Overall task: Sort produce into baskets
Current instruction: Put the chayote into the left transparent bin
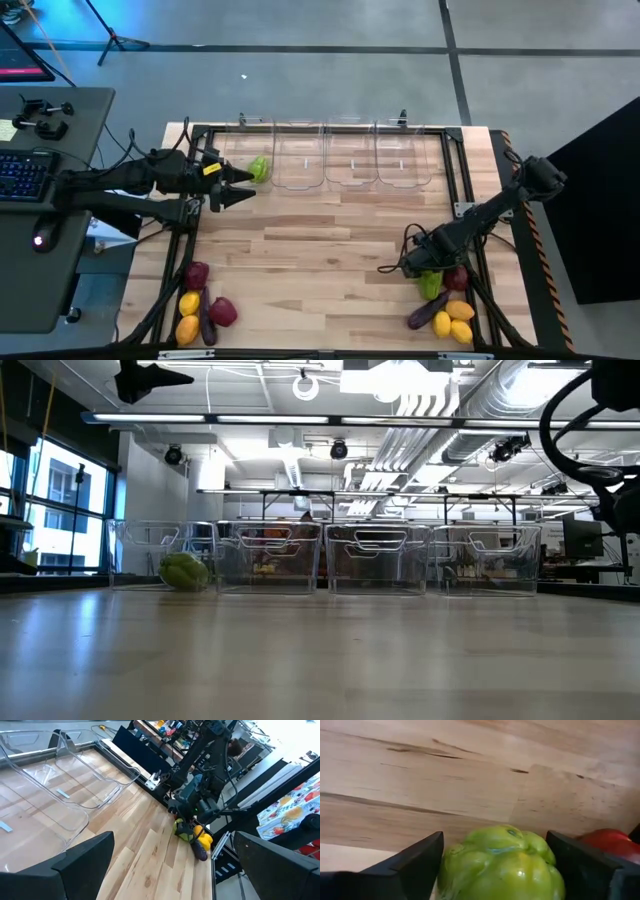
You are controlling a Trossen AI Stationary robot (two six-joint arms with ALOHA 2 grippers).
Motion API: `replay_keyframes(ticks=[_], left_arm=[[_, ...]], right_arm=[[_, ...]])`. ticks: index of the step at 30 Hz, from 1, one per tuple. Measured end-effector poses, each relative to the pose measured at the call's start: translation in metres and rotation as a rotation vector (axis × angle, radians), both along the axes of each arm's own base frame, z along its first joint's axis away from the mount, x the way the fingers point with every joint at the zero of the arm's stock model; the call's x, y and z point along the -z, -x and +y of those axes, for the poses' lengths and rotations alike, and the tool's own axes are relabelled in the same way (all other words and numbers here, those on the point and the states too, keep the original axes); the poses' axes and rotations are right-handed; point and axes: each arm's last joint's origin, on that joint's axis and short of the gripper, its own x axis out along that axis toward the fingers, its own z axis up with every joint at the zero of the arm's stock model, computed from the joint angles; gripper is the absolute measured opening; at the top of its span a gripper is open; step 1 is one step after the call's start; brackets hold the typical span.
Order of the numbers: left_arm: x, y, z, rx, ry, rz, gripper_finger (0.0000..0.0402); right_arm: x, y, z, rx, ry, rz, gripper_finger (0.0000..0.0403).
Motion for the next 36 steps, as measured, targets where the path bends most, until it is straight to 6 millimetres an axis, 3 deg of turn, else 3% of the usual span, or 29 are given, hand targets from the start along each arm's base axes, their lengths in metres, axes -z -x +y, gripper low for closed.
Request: replay_keyframes(ticks=[5, 8, 12, 17, 22, 29, 36], left_arm=[[-0.001, -0.001, 0.000, -0.009, 0.039, -0.018, 0.0399], [-0.009, -0.002, 0.000, -0.010, 0.049, -0.102, 0.0399], [-0.018, -0.003, 0.000, -0.009, -0.026, -0.189, 0.0399], [-0.026, -0.003, 0.003, -0.096, -0.090, -0.255, 0.0399], [-0.031, -0.003, 0.004, -0.146, -0.066, -0.316, 0.0399], [-0.042, -0.005, 0.004, -0.156, -0.048, -0.436, 0.0399], [-0.049, -0.004, 0.004, -0.159, -0.044, -0.507, 0.0399]], right_arm=[[-0.017, -0.005, 0.000, -0.007, -0.013, -0.071, 0.0248], [-0.042, -0.014, -0.005, -0.016, 0.034, -0.173, 0.0248], [-0.084, -0.037, -0.021, -0.022, 0.176, -0.447, 0.0248], [-0.123, -0.089, -0.054, -0.081, 0.331, -0.865, 0.0255], [-0.132, -0.153, -0.101, -0.170, 0.522, -1.130, 0.0261], [-0.132, -0.245, -0.169, -0.293, 0.665, -1.300, 0.0263], [-0.135, -0.312, -0.225, -0.331, 0.715, -1.382, 0.0264]])
